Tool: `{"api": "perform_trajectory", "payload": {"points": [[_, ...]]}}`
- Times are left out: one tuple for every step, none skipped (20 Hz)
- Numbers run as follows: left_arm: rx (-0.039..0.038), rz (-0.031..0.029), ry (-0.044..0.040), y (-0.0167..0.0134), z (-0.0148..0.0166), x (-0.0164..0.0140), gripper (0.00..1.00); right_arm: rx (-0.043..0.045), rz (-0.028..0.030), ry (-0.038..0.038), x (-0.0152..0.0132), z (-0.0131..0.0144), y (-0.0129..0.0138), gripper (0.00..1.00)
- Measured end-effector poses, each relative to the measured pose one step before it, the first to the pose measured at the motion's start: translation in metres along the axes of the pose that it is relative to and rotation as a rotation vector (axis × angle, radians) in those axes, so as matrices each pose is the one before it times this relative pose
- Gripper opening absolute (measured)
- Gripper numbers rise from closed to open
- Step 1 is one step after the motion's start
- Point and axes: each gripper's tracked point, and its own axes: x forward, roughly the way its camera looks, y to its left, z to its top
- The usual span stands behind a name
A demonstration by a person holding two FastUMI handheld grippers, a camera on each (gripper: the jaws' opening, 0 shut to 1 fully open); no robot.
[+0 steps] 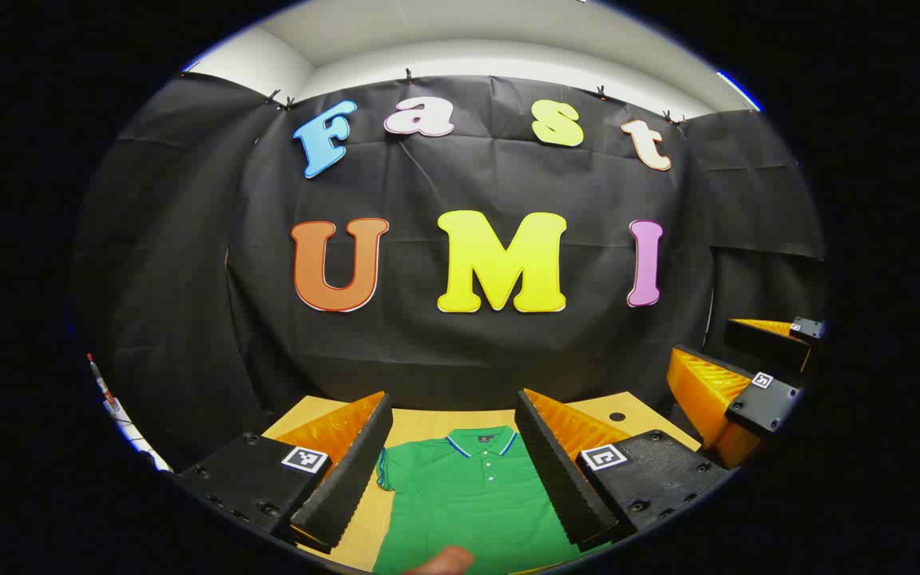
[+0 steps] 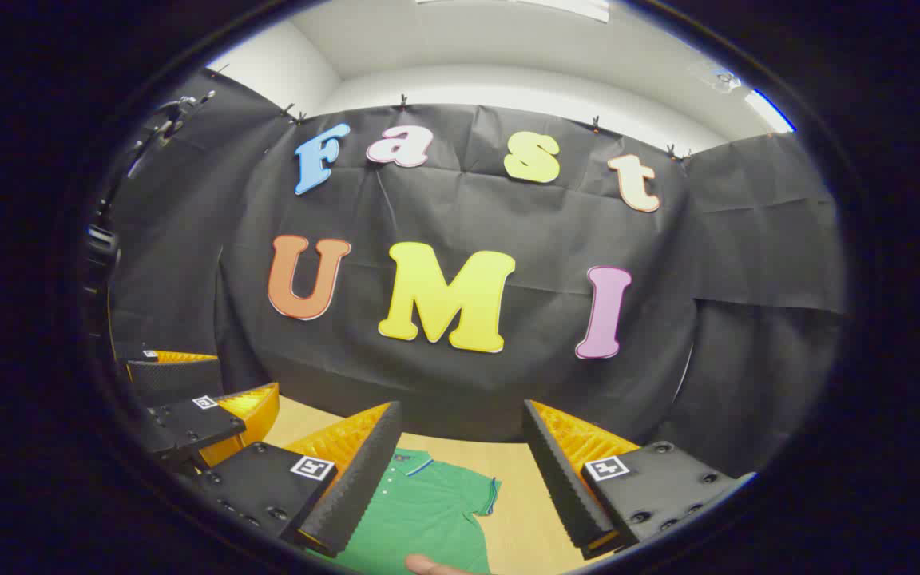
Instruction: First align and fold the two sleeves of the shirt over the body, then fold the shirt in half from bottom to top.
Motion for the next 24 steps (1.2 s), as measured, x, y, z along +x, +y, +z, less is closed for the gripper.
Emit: {"api": "perform_trajectory", "payload": {"points": [[0.00102, -0.00388, -0.00409, -0.00111, 0.00114, 0.00079, 0.99, -0.00299, -0.00103, 0.00141, 0.00138, -0.00003, -0.00132, 0.98], [0.00139, -0.00318, 0.00284, -0.00263, -0.00145, 0.00128, 0.99, -0.00404, -0.00198, 0.00342, 0.00129, -0.00193, -0.00185, 0.98], [0.00033, -0.00141, 0.00373, -0.00188, -0.00162, 0.00191, 0.99, -0.00323, -0.00199, 0.00156, -0.0002, 0.00023, -0.00161, 0.97], [-0.00079, -0.00329, 0.00182, -0.00152, -0.00076, -0.00037, 0.99, -0.00061, -0.0006, 0.00076, -0.00072, 0.0001, -0.00177, 0.98], [0.00062, -0.00176, 0.00318, -0.00097, -0.00105, 0.0002, 0.99, 0.00142, -0.00031, 0.00161, 0.00068, -0.00061, -0.00141, 0.98], [0.00131, -0.00222, 0.00439, -0.00048, -0.00217, 0.00021, 0.99, 0.00003, -0.00401, 0.00361, 0.00095, -0.00124, -0.00179, 0.98], [-0.00009, -0.00071, 0.00711, -0.00119, -0.00213, 0.00123, 0.99, 0.00173, 0.00149, 0.00493, 0.00095, -0.00126, -0.00088, 0.98], [-0.00201, 0.00023, 0.00531, -0.00054, -0.00185, -0.00018, 0.99, 0.0001, -0.00162, 0.00584, 0.00004, -0.00186, -0.00029, 0.98], [-0.00235, -0.00132, 0.00456, -0.00078, -0.00117, 0.00058, 0.99, 0.00112, 0.00142, 0.00501, 0.00124, -0.00127, -0.00093, 0.98], [-0.00124, -0.00142, 0.00159, -0.00071, -0.00136, 0.00013, 0.99, 0.00277, 0.00001, 0.00636, 0.00001, -0.00173, -0.00071, 0.98], [0.00135, -0.00139, 0.00019, -0.00144, 0.00051, -0.00029, 0.99, 0.00441, -0.00058, 0.00651, 0.00065, -0.00113, -0.00138, 0.98], [0.00232, -0.00045, -0.00051, -0.00119, 0.00112, 0.00122, 0.99, 0.00472, -0.00093, 0.00782, 0.00175, -0.0026, -0.00104, 0.97], [0.00096, -0.0025, -0.00106, -0.00178, -0.00011, 0.00098, 0.99, 0.00465, -0.00397, 0.00663, 0.00111, -0.00147, -0.00245, 0.96], [-0.00084, -0.00394, 0.00042, 0.00052, 0.00007, -0.00039, 0.99, 0.00494, -0.00417, 0.0048, 0.00019, -0.00093, -0.00181, 0.97], [-0.0003, -0.00353, 0.00218, -0.00142, -0.00059, 0.00064, 0.99, 0.00498, -0.0051, 0.00301, 0.00122, -0.00016, -0.00105, 0.97], [0.00137, -0.00005, 0.00161, 0.00016, -0.00081, -0.00031, 0.99, 0.00567, -0.00217, 0.00118, 0.00046, -0.00026, -0.00148, 0.97], [0.00022, -0.00099, -0.00039, -0.00054, 0.00029, 0.0007, 0.99, 0.00216, -0.00206, 0.00104, 0.0013, 0.00004, -0.00018, 0.98], [-0.00007, 0.00045, 0.00044, -0.00005, 0.00039, 0.00018, 0.99, 0.00087, -0.00021, 0.00171, 0.00073, -0.00076, -0.00018, 0.98], [0.00228, 0.00056, 0.00103, -0.00016, 0.00013, 0.00102, 0.99, 0.00039, 0.00079, 0.00268, 0.00066, -0.00079, 0.00025, 0.98], [0.00261, -0.00057, 0.00102, -0.00062, -0.00055, 0.00042, 0.99, 0.00124, 0.00042, 0.00199, 0.00007, -0.00061, -0.00025, 0.97], [0.00044, -0.00184, -0.00068, -0.00035, -0.00033, 0.00057, 0.99, 0.00121, -0.00053, 0.00049, 0.00009, 0.00105, -0.00097, 0.98], [-0.00068, -0.00116, -0.00058, -0.00007, 0.00017, 0.00036, 0.99, 0.00054, -0.00209, -0.00009, 0.00157, -0.00086, -0.00034, 0.98], [0.00068, -0.00293, 0.00134, -0.00127, -0.0004, 0.00066, 0.99, 0.00066, -0.0011, 0.00138, 0.00099, -0.00027, -0.00021, 0.98], [0.00068, 0.00056, 0.00016, 0.00046, -0.00011, 0.00077, 0.99, 0.0024, -0.00061, 0.00322, 0.00098, -0.00148, -0.00041, 0.98]]}}
